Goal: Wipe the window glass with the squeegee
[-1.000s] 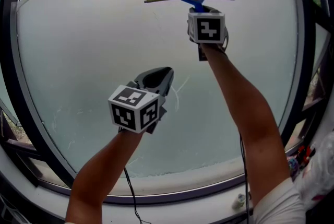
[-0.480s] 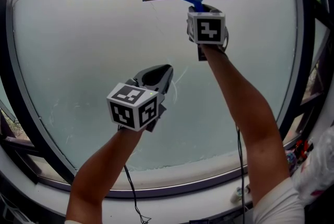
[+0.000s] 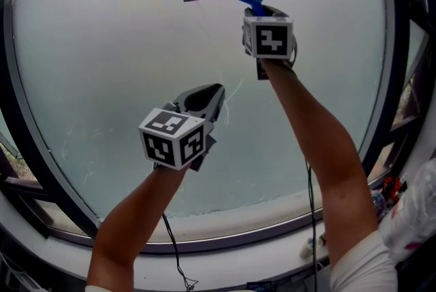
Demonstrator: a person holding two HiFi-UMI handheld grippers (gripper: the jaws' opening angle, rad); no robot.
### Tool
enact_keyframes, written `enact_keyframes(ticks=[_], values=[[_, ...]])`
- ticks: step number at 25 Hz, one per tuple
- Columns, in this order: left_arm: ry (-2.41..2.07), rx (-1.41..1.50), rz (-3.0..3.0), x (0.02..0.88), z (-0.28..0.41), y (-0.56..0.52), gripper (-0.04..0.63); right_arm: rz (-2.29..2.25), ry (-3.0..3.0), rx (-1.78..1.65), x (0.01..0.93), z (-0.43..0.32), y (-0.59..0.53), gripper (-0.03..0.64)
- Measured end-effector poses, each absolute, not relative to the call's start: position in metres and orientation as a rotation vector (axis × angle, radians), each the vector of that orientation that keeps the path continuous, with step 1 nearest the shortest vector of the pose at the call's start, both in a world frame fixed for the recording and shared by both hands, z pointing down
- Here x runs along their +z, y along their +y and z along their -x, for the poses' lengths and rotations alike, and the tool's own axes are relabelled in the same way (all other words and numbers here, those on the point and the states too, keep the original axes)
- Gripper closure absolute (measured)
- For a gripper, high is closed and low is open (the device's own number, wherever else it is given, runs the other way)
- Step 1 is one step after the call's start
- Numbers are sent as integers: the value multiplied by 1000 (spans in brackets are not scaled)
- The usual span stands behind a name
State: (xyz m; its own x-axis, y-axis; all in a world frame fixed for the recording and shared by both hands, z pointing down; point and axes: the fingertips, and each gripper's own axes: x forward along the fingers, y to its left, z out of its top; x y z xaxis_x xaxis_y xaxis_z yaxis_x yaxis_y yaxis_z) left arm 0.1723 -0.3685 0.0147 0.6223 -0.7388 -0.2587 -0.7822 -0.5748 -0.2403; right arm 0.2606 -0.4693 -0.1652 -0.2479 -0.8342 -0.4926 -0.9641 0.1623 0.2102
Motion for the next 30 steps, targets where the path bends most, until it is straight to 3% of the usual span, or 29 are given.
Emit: enact_keyframes(ticks=[30], values=[[1264,148,2628,74,-176,-365,561,1784,2245,630,-99,-266,-469,461]])
